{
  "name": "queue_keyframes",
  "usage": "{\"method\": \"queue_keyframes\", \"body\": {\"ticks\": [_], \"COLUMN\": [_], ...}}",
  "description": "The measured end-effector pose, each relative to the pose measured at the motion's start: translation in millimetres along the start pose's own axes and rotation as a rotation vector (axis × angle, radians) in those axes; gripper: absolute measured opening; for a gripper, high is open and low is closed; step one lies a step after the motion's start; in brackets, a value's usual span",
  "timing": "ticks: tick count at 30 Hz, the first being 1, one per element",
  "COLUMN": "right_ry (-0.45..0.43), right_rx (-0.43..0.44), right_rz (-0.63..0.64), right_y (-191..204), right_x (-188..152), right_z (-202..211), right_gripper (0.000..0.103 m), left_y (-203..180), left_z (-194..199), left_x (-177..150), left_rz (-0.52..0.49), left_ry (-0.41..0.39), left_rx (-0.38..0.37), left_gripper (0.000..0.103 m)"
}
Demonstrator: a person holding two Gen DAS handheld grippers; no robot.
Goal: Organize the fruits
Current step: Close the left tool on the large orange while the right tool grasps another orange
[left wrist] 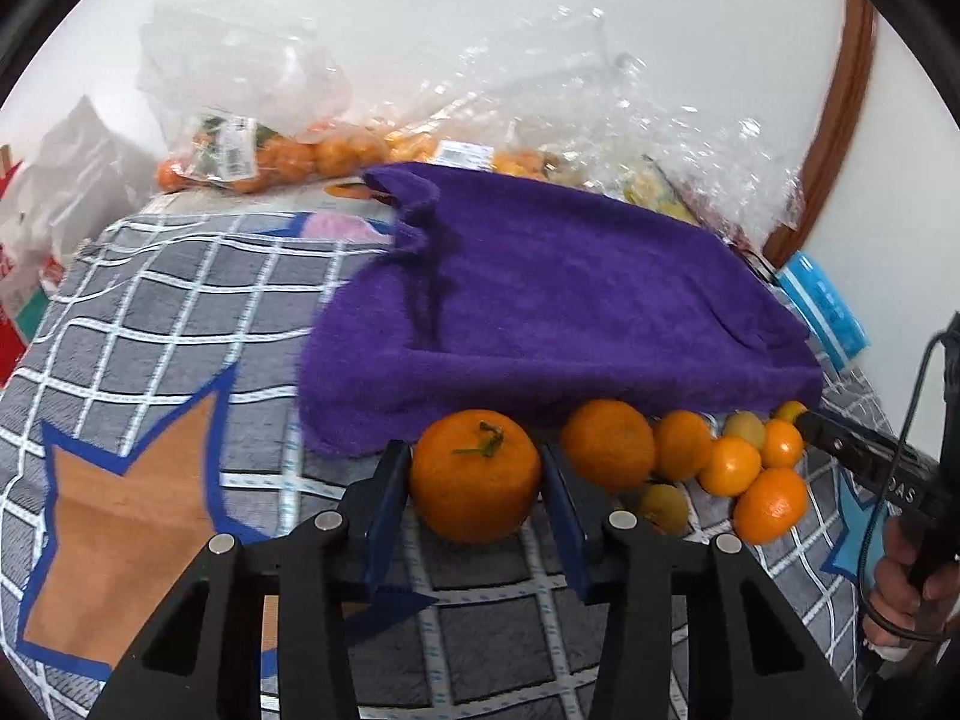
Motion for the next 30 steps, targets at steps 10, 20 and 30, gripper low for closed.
{"method": "queue_keyframes", "body": {"ticks": [10, 20, 30], "right_ry": [0.020, 0.041, 0.050], "right_rx": [0.003, -0.013, -0.046], "right_rz": [0.026, 0.050, 0.053], "right_y": [2.0, 4.4, 9.8], "right_x": [-2.8, -3.0, 0.6], "right_z": [1.2, -5.3, -22.0], "right_gripper": [0.053, 0.053, 0.040], "left_y": [14.9, 13.2, 10.4], "left_z": [0.4, -1.9, -5.4], "left_x": [0.1, -0.8, -0.7], "left_rz": [0.062, 0.060, 0.056], "left_ry": [0.010, 0.024, 0.028], "left_rx": [0.005, 0.003, 0.013], "left_gripper": [0.042, 0.043, 0.048]}}
Point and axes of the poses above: each gripper's, at about its wrist camera, not at the fingertips, and z roughly against the way its jaws point, y to its left, x to its top, the point moved 5 cm from there along -z, roughly the way its jaws point, and after that the axes turned 6 degrees about -x, right-handed, at the moved point
